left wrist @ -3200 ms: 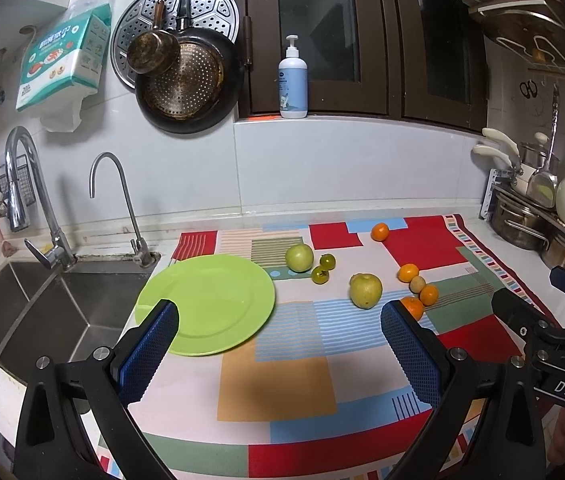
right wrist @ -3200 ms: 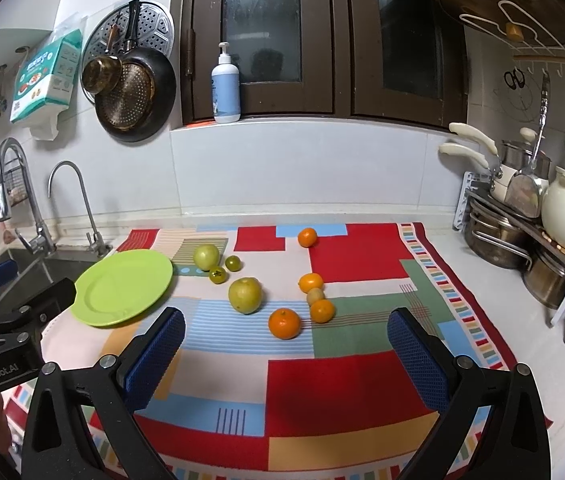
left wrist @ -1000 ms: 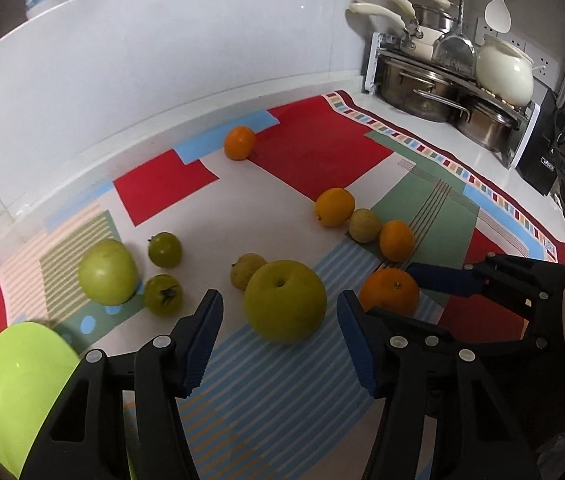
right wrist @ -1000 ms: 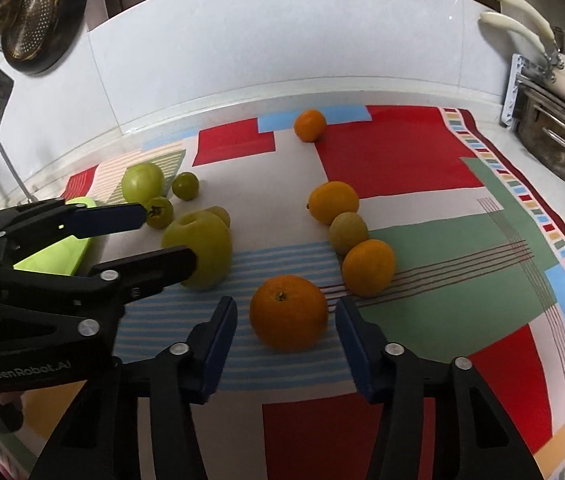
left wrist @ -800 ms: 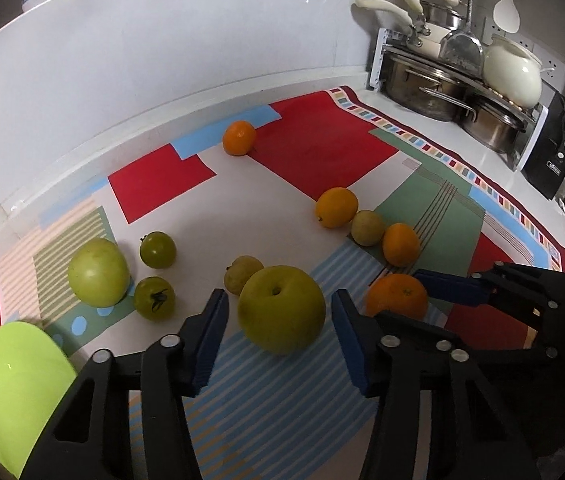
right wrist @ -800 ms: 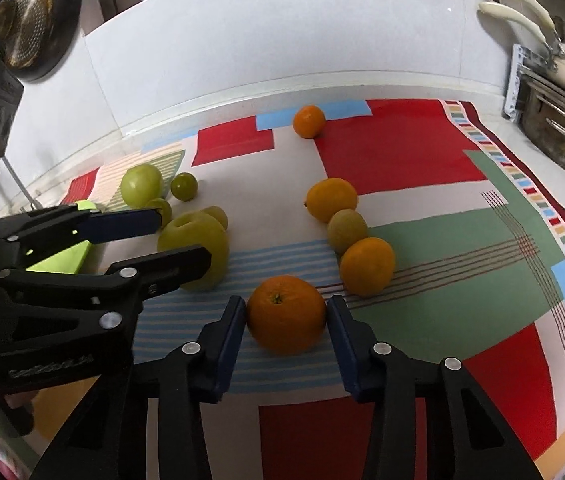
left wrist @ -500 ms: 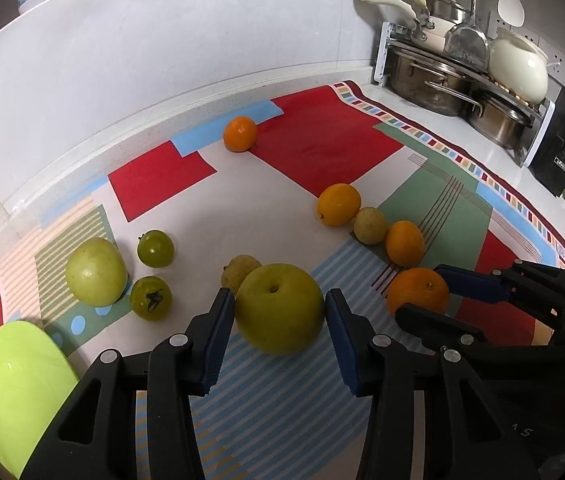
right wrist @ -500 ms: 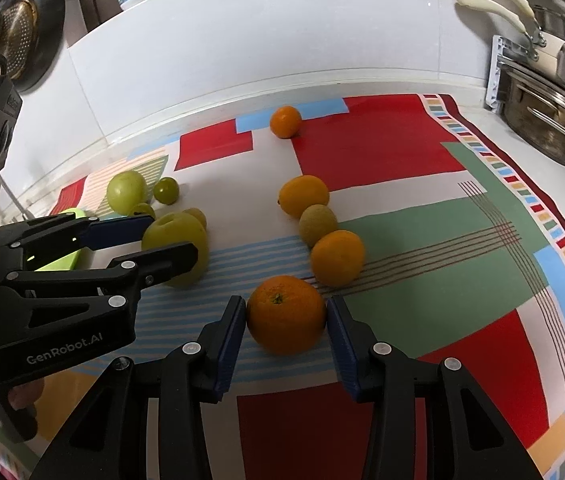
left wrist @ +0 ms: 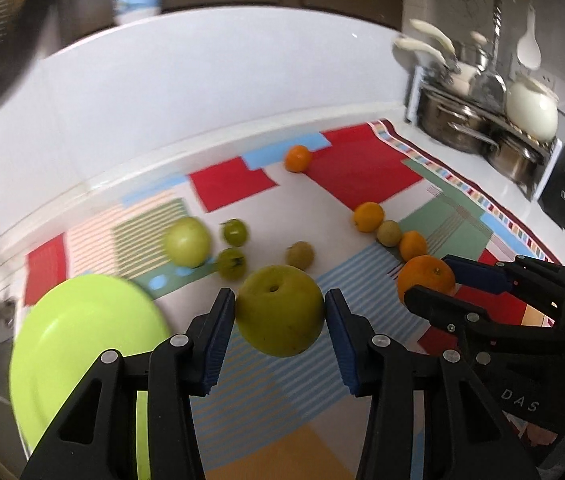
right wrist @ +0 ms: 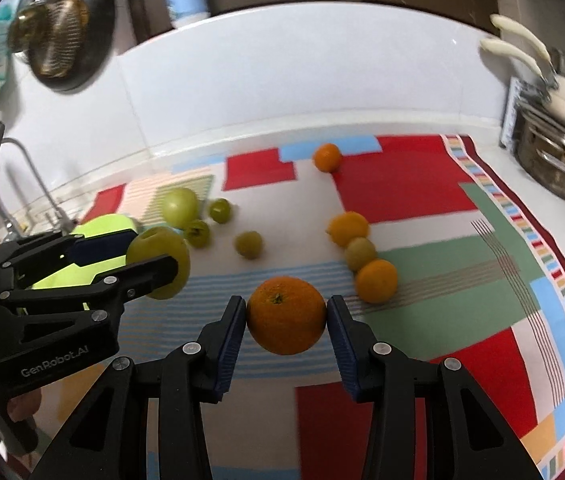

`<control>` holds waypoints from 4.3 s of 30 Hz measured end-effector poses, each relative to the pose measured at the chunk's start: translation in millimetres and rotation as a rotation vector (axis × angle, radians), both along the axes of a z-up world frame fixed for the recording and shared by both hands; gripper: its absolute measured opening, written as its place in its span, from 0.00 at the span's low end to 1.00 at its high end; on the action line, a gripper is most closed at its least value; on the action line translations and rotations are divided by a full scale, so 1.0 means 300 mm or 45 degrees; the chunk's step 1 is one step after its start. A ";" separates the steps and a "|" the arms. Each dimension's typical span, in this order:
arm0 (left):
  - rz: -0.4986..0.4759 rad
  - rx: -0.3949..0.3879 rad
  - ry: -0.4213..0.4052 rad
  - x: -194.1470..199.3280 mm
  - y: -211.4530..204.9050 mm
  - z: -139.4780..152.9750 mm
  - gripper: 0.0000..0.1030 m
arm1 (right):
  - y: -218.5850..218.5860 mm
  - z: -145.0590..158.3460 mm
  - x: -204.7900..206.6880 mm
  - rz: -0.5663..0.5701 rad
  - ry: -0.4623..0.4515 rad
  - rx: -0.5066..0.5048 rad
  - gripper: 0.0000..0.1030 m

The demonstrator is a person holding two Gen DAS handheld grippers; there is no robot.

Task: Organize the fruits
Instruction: 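Carry both fruits onto the green plate and open both tools to release them, then lift both open tools away from the green plate, then grasp the small brown round fruit with the left tool while the right tool grasps another orange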

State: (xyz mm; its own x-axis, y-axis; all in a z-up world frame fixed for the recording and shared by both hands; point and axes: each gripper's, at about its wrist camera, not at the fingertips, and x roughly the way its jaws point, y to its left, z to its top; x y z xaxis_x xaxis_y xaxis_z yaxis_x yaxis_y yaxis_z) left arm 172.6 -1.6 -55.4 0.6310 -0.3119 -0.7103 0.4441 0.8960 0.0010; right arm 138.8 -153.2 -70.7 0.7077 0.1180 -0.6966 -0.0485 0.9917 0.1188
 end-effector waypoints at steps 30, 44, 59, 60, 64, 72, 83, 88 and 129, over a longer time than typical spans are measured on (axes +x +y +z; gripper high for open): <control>0.441 0.007 0.006 -0.075 0.610 -0.134 0.27 | 0.653 -0.074 0.129 0.523 -0.011 -0.041 0.42; 0.509 0.058 -0.070 -0.154 0.601 -0.034 0.63 | 0.597 -0.015 0.092 0.388 -0.056 -0.053 0.60; 0.554 -0.004 -0.218 -0.321 0.369 0.108 0.81 | 0.338 0.134 -0.083 0.274 -0.217 -0.119 0.73; 0.549 -0.007 -0.232 -0.332 0.344 0.116 0.82 | 0.316 0.143 -0.092 0.267 -0.227 -0.124 0.73; 0.525 -0.011 -0.277 -0.357 0.258 0.141 0.84 | 0.227 0.176 -0.136 0.243 -0.267 -0.132 0.73; 0.478 -0.010 -0.329 -0.364 0.093 0.167 0.84 | 0.061 0.203 -0.185 0.184 -0.309 -0.138 0.73; 0.378 0.007 -0.351 -0.301 -0.066 0.147 0.84 | -0.117 0.178 -0.166 0.072 -0.292 -0.116 0.73; 0.314 0.037 -0.333 -0.235 -0.118 0.112 0.83 | -0.160 0.147 -0.133 0.032 -0.267 -0.108 0.73; 0.086 0.139 0.064 0.252 -0.286 -0.252 0.28 | -0.231 -0.180 0.186 -0.004 0.103 -0.015 0.35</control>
